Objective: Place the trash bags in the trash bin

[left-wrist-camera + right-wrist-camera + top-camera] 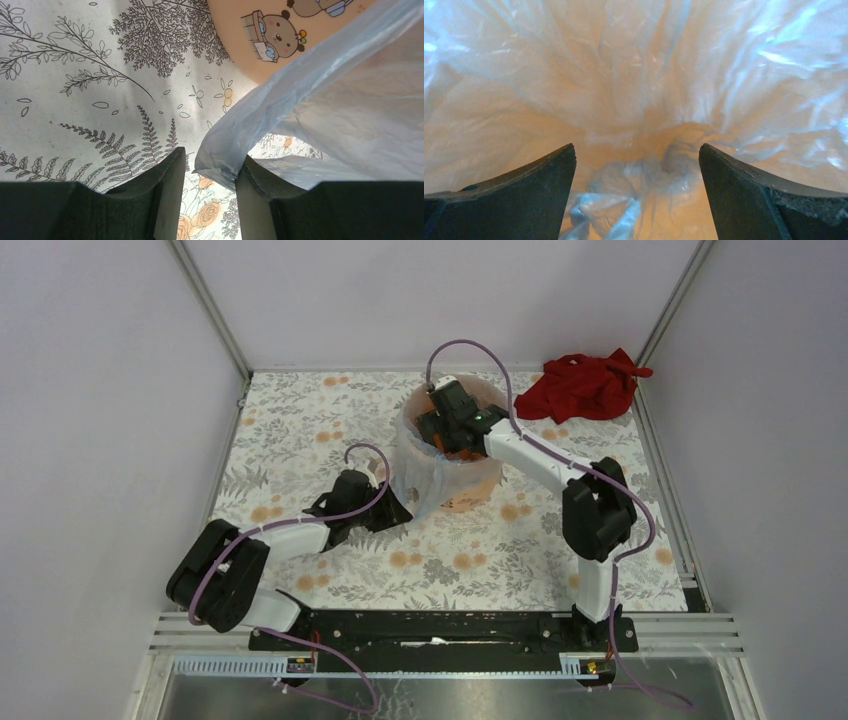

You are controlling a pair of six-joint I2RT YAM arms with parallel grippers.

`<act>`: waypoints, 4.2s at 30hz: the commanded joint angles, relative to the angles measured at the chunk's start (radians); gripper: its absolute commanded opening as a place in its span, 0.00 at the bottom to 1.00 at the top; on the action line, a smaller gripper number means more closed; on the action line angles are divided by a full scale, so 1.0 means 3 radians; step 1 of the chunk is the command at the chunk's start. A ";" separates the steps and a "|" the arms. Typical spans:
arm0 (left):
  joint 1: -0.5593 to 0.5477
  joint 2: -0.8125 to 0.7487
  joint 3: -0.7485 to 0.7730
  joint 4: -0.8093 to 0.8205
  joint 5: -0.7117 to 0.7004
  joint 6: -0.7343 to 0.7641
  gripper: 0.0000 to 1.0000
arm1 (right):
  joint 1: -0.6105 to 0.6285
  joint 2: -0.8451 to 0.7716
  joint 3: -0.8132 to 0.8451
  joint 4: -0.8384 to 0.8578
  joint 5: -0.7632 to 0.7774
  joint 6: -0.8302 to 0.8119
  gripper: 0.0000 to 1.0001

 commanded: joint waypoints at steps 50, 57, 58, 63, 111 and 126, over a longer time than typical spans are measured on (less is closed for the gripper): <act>-0.0013 -0.0149 0.0128 -0.0094 0.0021 0.0097 0.52 | -0.0227 0.0014 0.0086 0.0069 -0.0299 0.0173 1.00; -0.0013 -0.0621 0.0240 -0.0545 -0.0122 0.0288 0.65 | -0.0225 -0.0504 0.0088 -0.0260 -0.0394 0.0229 1.00; -0.0013 -0.0666 0.0258 -0.0599 -0.0136 0.0310 0.67 | -0.0227 -0.0560 0.0115 -0.0306 -0.0441 0.0236 1.00; -0.0007 -0.0759 0.0321 -0.0759 -0.0163 0.0388 0.72 | -0.0229 -0.0795 0.0186 -0.0468 -0.0513 0.0237 1.00; 0.0260 0.0292 0.0968 -0.0180 0.0222 0.0210 0.76 | -0.1812 -0.0683 -0.1761 0.1812 -0.2580 0.1856 0.76; 0.0574 -0.1289 0.0782 -0.1619 -0.0215 0.0719 0.99 | -0.1769 -0.1762 -0.2156 0.0505 -0.1451 0.0906 0.96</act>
